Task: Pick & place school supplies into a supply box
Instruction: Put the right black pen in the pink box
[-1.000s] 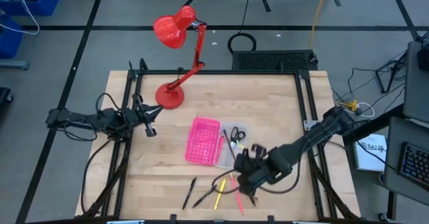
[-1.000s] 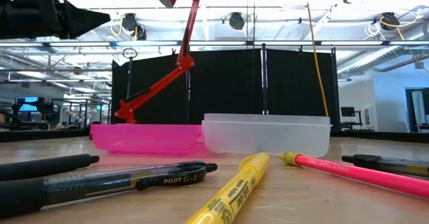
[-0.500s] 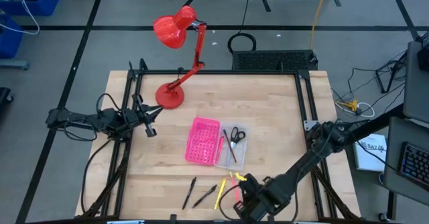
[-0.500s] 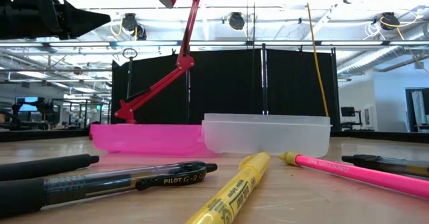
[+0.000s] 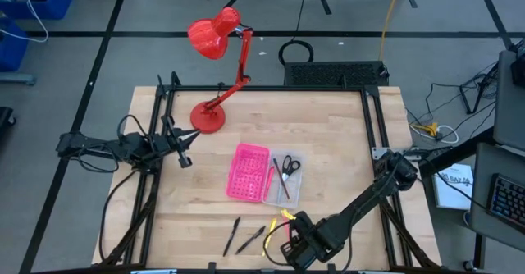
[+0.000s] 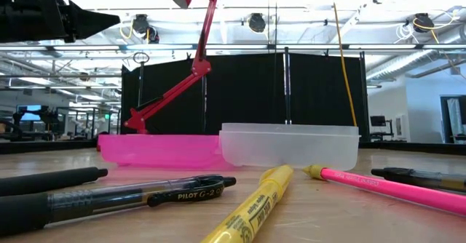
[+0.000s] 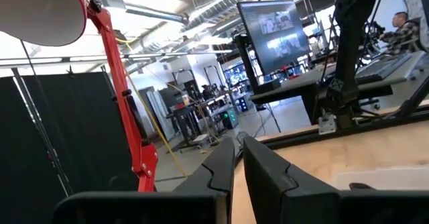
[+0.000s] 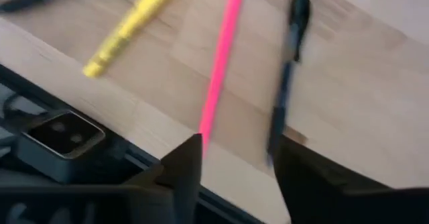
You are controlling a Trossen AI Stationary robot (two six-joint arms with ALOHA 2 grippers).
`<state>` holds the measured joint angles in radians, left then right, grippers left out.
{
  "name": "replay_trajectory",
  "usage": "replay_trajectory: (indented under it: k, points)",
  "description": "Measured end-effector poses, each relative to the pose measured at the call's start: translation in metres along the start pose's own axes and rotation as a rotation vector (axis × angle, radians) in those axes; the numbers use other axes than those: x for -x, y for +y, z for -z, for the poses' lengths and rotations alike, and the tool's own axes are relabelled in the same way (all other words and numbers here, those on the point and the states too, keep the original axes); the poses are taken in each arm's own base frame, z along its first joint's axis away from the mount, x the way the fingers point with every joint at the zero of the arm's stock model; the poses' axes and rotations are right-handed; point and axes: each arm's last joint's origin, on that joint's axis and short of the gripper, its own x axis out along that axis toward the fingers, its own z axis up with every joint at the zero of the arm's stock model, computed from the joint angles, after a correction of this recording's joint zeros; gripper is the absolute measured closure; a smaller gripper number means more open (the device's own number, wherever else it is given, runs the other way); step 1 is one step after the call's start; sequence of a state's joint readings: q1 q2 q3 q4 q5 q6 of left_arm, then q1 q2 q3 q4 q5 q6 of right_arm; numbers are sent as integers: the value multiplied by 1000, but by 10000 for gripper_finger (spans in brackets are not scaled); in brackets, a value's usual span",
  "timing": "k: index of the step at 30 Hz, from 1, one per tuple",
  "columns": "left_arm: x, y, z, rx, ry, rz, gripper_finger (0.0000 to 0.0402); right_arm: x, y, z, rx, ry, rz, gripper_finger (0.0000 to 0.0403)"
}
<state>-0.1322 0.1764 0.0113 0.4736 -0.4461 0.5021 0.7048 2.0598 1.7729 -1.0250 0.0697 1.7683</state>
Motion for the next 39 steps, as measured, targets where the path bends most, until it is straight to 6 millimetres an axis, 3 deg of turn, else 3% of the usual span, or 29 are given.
replay_trajectory:
  k: [6,16,21,28,39]
  points:
    - [0,0,0,22,4,3,360,-15,-11,1,-37,47,76,202]
    - [0,-2,3,14,28,15,360,-58,-31,-6,-6,84,83,208]
    - [0,-2,3,19,29,16,360,-80,-46,-8,25,90,49,230]
    - [0,-2,3,30,32,17,360,-99,-71,-10,19,95,146,266]
    - [0,-2,3,39,32,17,360,-104,-88,-13,18,81,233,376]
